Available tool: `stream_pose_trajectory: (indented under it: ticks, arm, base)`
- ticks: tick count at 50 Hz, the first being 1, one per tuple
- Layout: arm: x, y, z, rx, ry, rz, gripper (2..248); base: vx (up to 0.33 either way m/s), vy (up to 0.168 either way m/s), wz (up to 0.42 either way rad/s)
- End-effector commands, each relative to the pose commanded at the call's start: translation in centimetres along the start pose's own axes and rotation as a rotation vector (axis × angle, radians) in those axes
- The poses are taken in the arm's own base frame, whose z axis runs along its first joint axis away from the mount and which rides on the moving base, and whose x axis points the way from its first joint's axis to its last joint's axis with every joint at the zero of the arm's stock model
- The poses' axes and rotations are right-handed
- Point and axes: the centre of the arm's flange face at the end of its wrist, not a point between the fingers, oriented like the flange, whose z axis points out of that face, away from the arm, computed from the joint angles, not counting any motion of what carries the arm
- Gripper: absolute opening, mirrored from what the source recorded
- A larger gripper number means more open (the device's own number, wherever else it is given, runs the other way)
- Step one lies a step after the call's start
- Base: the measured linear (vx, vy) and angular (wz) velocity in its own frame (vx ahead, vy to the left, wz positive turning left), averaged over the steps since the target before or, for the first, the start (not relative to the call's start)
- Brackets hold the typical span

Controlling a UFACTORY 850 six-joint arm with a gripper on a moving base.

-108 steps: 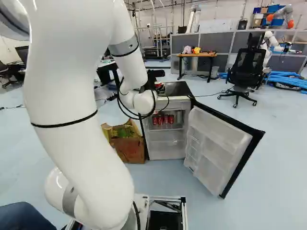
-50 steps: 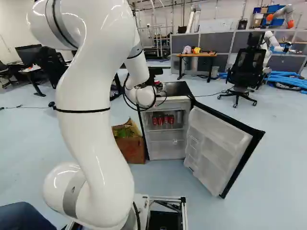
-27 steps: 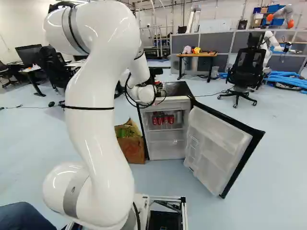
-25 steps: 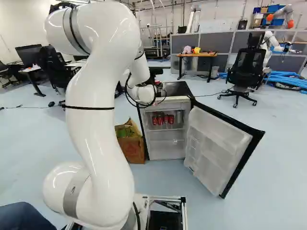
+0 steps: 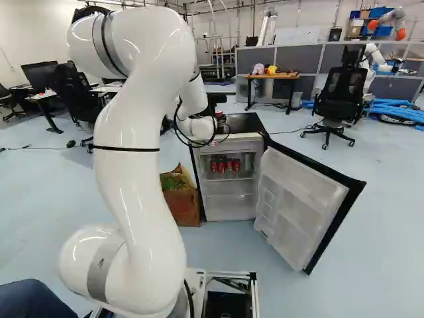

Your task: Grab a drink from the fridge

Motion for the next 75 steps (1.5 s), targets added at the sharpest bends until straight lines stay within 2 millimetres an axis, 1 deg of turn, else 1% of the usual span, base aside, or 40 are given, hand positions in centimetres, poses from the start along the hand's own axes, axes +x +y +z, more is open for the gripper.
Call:
stream_pose_trajectory:
  ticks: [17, 18, 22, 23, 27, 28, 32, 33, 38, 39, 49, 54, 75]
  arm:
    - [0.0, 0.0, 0.0, 0.000, 0.000, 0.000, 93]
    - [0.0, 0.0, 0.0, 0.000, 0.000, 0.000, 111]
    - [0.0, 0.0, 0.0, 0.000, 0.000, 0.000, 111]
    - [0.0, 0.0, 0.0, 0.000, 0.000, 0.000, 145]
    - [0.0, 0.0, 0.0, 0.000, 0.000, 0.000, 145]
    - [0.0, 0.0, 0.0, 0.000, 0.000, 0.000, 180]
    - [0.0, 0.0, 0.0, 0.000, 0.000, 0.000, 180]
    - [0.0, 0.0, 0.0, 0.000, 0.000, 0.000, 216]
    - [0.0, 0.0, 0.0, 0.000, 0.000, 0.000, 216]
    - [0.0, 0.0, 0.0, 0.000, 0.000, 0.000, 247]
    - [0.0, 0.0, -0.1, 0.000, 0.000, 0.000, 247]
    - [0.0, 0.0, -0.4, 0.000, -0.003, 0.000, 247]
    - [-0.4, -0.2, -4.3, 0.001, -0.029, 0.001, 247]
  base:
    - [0.000, 0.000, 0.000]
    - [0.000, 0.000, 0.000]
    - [0.000, 0.000, 0.000]
    - [-0.012, 0.014, -0.034]
    - [0.000, -0.003, 0.018]
    - [0.000, 0.000, 0.000]
    - [0.000, 0.000, 0.000]
    - [0.000, 0.000, 0.000]
    - [0.000, 0.000, 0.000]
    - [0.000, 0.000, 0.000]
    - [0.000, 0.000, 0.000]
    - [0.000, 0.000, 0.000]
    - [0.000, 0.000, 0.000]
